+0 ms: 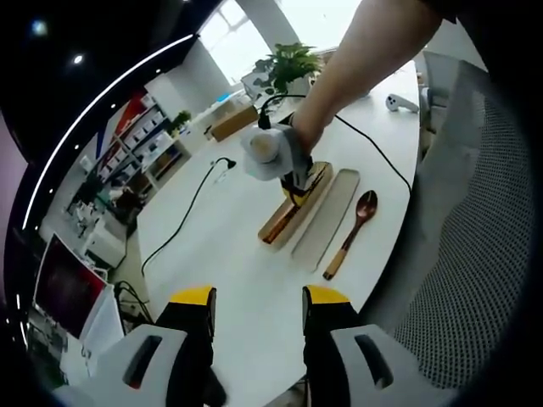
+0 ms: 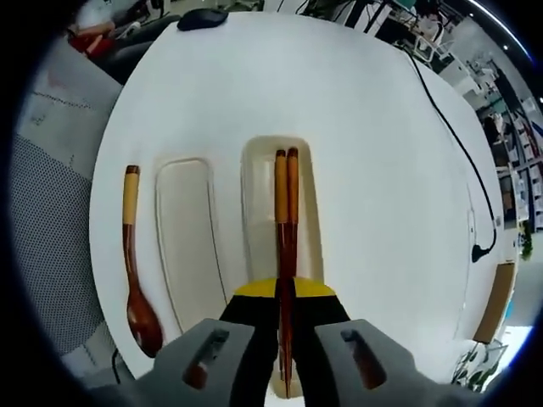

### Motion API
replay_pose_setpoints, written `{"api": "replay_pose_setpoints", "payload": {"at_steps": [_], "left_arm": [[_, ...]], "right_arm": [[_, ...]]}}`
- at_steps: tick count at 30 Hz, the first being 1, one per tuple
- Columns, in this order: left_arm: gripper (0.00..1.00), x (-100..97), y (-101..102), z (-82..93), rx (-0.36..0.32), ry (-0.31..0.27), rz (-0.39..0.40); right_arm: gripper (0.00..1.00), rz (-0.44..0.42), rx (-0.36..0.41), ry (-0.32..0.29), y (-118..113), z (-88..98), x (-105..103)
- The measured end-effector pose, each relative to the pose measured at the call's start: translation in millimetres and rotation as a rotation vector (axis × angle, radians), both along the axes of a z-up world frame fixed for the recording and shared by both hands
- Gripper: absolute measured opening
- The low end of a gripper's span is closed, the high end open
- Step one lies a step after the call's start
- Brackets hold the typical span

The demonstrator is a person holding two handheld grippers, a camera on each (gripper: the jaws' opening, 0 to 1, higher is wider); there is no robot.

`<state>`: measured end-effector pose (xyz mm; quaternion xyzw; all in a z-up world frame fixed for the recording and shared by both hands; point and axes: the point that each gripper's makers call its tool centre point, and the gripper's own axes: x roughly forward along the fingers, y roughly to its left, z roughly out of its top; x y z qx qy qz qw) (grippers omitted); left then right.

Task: Arrange the utensils inside the cutlery case until each visible utensil rests in its matching compartment.

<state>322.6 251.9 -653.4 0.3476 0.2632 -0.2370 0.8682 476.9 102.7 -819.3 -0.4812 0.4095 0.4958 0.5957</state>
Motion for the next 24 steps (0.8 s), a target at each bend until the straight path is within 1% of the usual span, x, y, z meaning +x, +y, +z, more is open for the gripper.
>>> {"api": "replay_pose_setpoints", "payload": {"at_steps": [1,2,5,8,9,17,24], "left_arm": [[0.41,0.1,0,0.2,-0.001,-0.001,0.001],[0.41,0.2,0,0.2,-0.002,-0.001,0.001],[0.41,-0.1,0,-0.4,0.002,0.001,-0.003],[0.41,-0.1,0,-0.4,0.002,0.001,-0.004],[0.41,-0.1,-1,-0.4,0.001,0.001,-0.004],[0.41,-0.6,-1,-0.4,0.007,-0.001,-0.008],[0.41,-0.6,-1,0.2,0.01,-0.005,-0.009]], "right_arm": [[0.0,0.004,0.0,-0.016,0,0.5,2],[0.0,0.009,-0.002,-0.019,-1,0.9,2],[0.01,-0.006,0.016,-0.009,-1,4.0,0],[0.05,-0.015,0.027,-0.006,-2,7.8,0],[0.04,-0.018,0.033,-0.007,-3,9.7,0],[0.07,-0.046,0.062,-0.036,-7,20.7,4],[0.09,-0.063,0.092,-0.059,-12,32.8,2]]}}
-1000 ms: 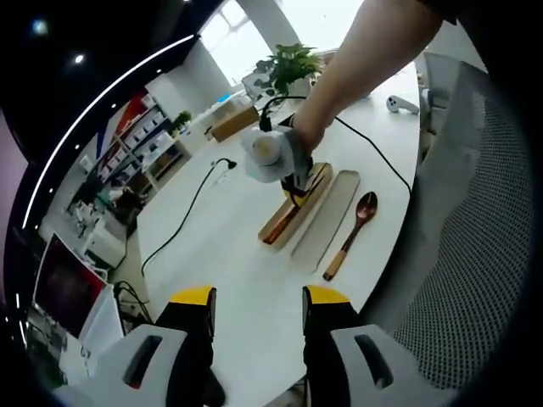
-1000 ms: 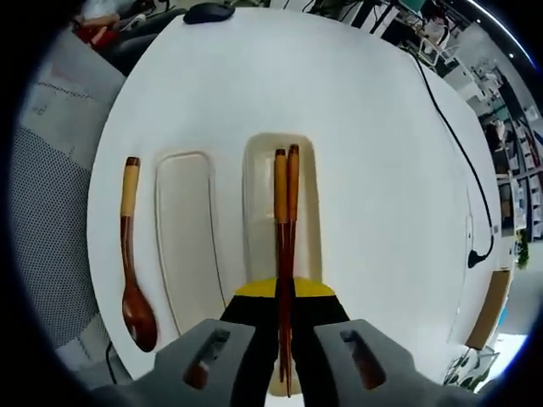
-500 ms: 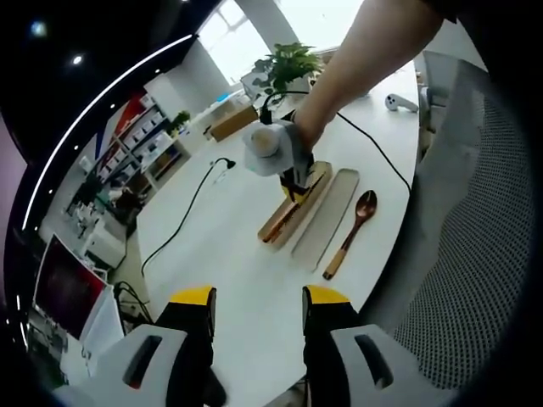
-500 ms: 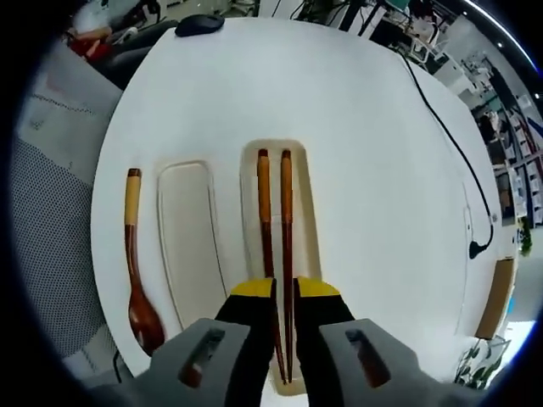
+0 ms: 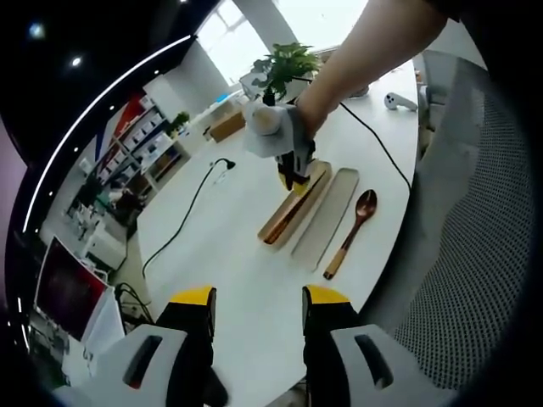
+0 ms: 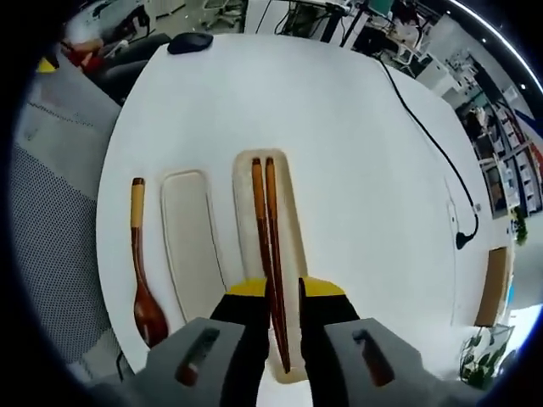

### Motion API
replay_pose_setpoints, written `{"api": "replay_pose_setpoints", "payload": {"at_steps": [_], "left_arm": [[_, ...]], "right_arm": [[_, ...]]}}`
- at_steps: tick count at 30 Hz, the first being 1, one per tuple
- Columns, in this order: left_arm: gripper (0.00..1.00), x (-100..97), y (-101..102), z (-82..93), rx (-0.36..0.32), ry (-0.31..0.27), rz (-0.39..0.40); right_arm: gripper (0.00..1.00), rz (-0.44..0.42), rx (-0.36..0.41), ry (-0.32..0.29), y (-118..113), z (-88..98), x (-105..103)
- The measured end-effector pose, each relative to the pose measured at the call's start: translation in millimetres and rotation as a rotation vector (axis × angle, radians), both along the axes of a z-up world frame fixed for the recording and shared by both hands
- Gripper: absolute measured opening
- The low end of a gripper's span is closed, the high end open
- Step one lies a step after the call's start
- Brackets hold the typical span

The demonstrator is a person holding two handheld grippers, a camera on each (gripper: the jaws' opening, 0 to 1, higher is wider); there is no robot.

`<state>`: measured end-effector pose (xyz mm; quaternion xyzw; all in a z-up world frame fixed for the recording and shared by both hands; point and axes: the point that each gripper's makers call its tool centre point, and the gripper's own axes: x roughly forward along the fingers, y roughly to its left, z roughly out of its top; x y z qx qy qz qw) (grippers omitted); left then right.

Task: Arrange the utensils inside the cutlery case until each visible utensil rests in its matching compartment.

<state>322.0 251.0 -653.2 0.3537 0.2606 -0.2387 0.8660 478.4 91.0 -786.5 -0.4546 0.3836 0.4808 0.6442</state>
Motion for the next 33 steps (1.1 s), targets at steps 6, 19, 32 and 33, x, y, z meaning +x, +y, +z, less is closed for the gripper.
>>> {"api": "replay_pose_setpoints", "payload": {"at_steps": [6,19,32,33], "left_arm": [[0.41,0.2,0,1.3,0.001,-0.007,-0.002],[0.41,0.8,0,2.6,0.004,-0.015,-0.006],[0.41,0.4,-1,2.8,0.014,-0.018,-0.015],[0.41,0.5,-1,2.8,0.015,-0.019,-0.014]], "right_arm": [[0.09,-0.014,0.008,-0.024,-9,7.8,-1],[0.13,-0.078,0.019,-0.028,-29,14.4,-7],[0.16,-0.126,0.042,-0.02,-48,15.0,-23],[0.16,-0.129,0.045,-0.018,-49,15.4,-24]]}}
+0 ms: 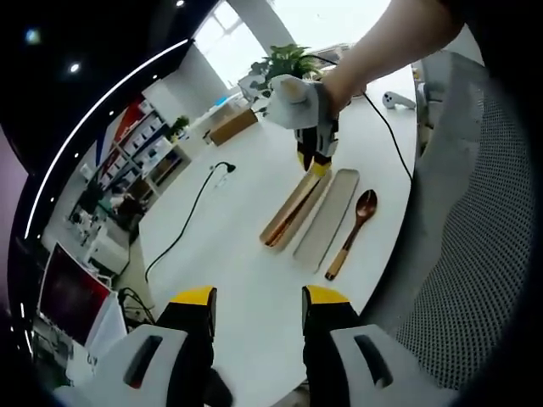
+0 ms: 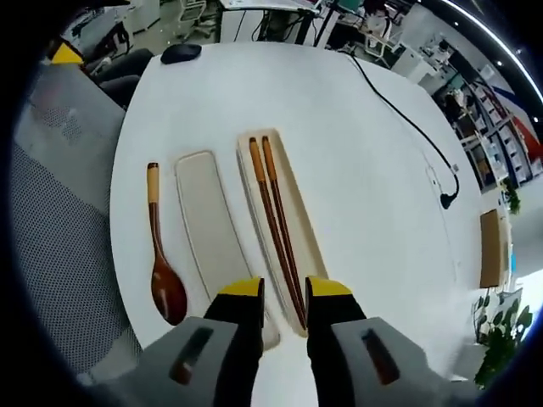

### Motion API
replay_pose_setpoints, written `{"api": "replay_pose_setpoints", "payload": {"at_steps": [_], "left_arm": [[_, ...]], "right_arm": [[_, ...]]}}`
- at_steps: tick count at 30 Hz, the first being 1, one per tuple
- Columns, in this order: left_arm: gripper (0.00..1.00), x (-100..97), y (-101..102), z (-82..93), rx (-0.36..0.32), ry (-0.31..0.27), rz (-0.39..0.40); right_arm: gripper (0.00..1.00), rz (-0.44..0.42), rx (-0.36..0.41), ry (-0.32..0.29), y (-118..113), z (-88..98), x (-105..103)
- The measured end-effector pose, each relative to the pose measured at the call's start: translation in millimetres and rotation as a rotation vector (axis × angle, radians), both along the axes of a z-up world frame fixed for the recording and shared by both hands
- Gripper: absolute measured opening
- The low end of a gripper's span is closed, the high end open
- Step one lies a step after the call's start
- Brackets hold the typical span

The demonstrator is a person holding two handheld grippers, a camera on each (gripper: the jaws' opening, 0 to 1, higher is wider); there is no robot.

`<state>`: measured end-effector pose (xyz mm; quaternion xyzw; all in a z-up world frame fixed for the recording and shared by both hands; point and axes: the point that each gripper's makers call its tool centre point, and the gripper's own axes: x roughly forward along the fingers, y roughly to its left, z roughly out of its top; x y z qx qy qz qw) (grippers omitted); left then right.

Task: Arrange the utensils inside the cutlery case until each visible utensil rests in its matching compartment.

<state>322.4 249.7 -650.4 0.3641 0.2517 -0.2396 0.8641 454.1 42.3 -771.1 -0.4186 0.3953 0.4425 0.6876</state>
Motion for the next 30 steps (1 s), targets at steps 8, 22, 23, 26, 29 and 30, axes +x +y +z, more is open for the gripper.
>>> {"api": "replay_pose_setpoints", "payload": {"at_steps": [8,22,23,26,29,30], "left_arm": [[0.41,0.6,0,1.9,-0.002,-0.01,0.0],[0.41,0.6,-1,4.3,-0.008,-0.021,-0.006],[0.41,0.6,-1,4.4,-0.008,-0.021,-0.007],[0.41,0.3,-2,4.1,-0.006,-0.02,-0.009],[0.41,0.5,-1,4.5,-0.009,-0.021,-0.005],[0.41,0.6,-1,4.8,-0.011,-0.022,-0.004]], "right_arm": [[0.17,-0.033,0.025,0.011,-8,3.9,-11],[0.19,-0.075,0.045,0.027,-25,5.9,-34],[0.19,-0.077,0.048,0.03,-26,5.7,-36],[0.2,-0.09,0.056,0.034,-30,5.2,-40],[0.21,-0.095,0.051,0.038,-35,3.4,-44],[0.22,-0.094,0.049,0.038,-37,3.2,-45]]}}
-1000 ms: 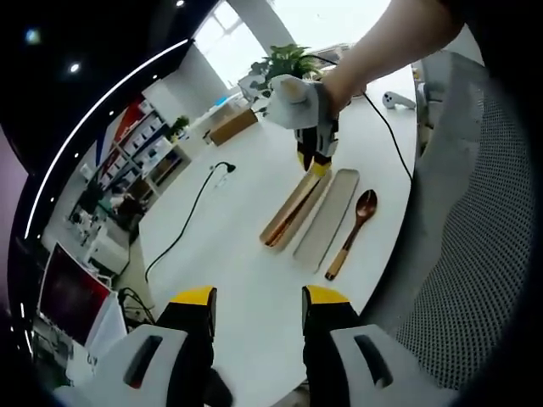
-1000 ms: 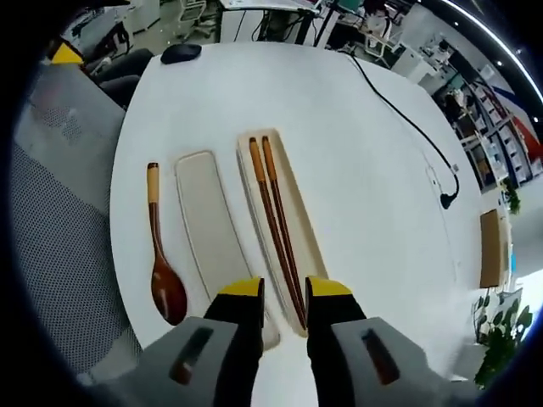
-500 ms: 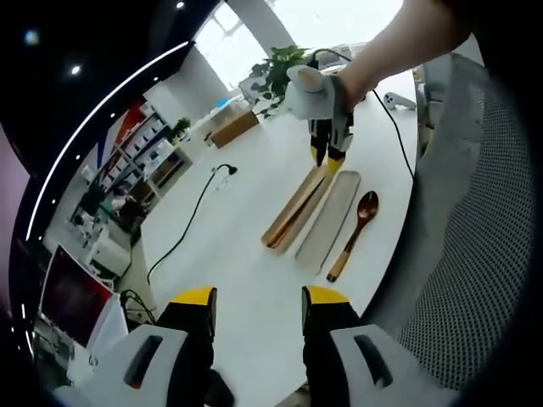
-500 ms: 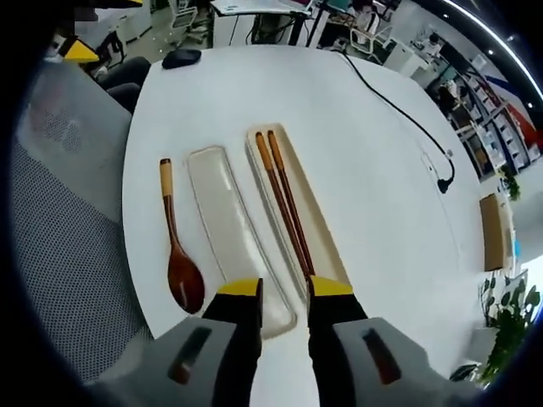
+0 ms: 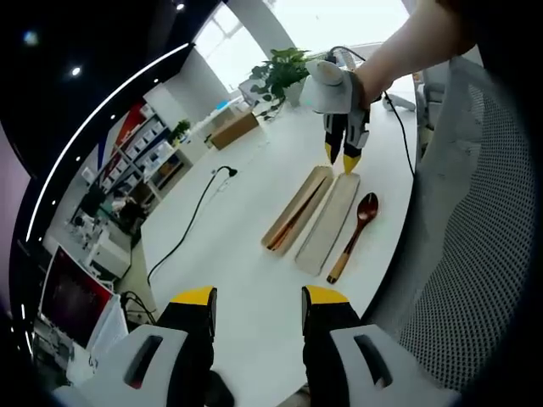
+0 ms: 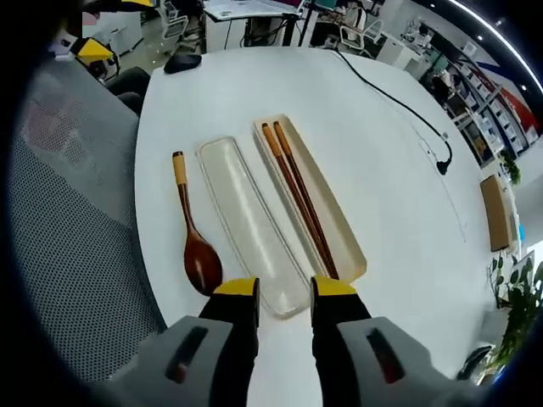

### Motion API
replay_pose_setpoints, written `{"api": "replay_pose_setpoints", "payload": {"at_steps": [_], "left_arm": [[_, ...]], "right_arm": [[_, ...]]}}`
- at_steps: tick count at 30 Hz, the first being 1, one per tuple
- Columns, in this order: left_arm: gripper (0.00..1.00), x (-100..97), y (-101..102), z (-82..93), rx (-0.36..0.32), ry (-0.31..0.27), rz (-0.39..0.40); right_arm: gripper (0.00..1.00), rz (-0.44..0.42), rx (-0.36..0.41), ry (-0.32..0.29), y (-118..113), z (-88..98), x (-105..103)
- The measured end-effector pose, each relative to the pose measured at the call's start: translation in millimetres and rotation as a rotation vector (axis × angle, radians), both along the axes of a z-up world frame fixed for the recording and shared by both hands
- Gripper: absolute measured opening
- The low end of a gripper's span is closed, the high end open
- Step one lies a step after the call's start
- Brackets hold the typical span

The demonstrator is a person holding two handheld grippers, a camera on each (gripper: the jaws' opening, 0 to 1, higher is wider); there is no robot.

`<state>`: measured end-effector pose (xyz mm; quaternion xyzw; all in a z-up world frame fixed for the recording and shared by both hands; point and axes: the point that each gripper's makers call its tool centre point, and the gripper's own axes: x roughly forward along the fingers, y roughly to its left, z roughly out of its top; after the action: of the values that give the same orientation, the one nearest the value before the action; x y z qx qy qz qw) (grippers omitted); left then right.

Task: Arrange the utensils inside the cutlery case until each visible utensil rests in its matching compartment.

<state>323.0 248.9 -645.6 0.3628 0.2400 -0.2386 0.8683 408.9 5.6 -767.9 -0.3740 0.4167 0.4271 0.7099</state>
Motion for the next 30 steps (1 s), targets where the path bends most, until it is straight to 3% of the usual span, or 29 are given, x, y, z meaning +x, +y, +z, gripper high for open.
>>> {"api": "replay_pose_setpoints", "payload": {"at_steps": [13,23,30], "left_arm": [[0.4,0.0,0,-0.3,0.007,-0.001,-0.001],[0.41,0.7,0,0.5,0.009,-0.007,-0.001],[0.41,0.0,-1,0.7,0.008,-0.007,-0.008]], "right_arm": [[0.26,-0.029,0.042,0.021,-7,6.4,-14],[0.28,0.036,0.045,0.055,3,1.2,-32],[0.28,0.065,0.042,0.113,10,-7.5,-43]]}}
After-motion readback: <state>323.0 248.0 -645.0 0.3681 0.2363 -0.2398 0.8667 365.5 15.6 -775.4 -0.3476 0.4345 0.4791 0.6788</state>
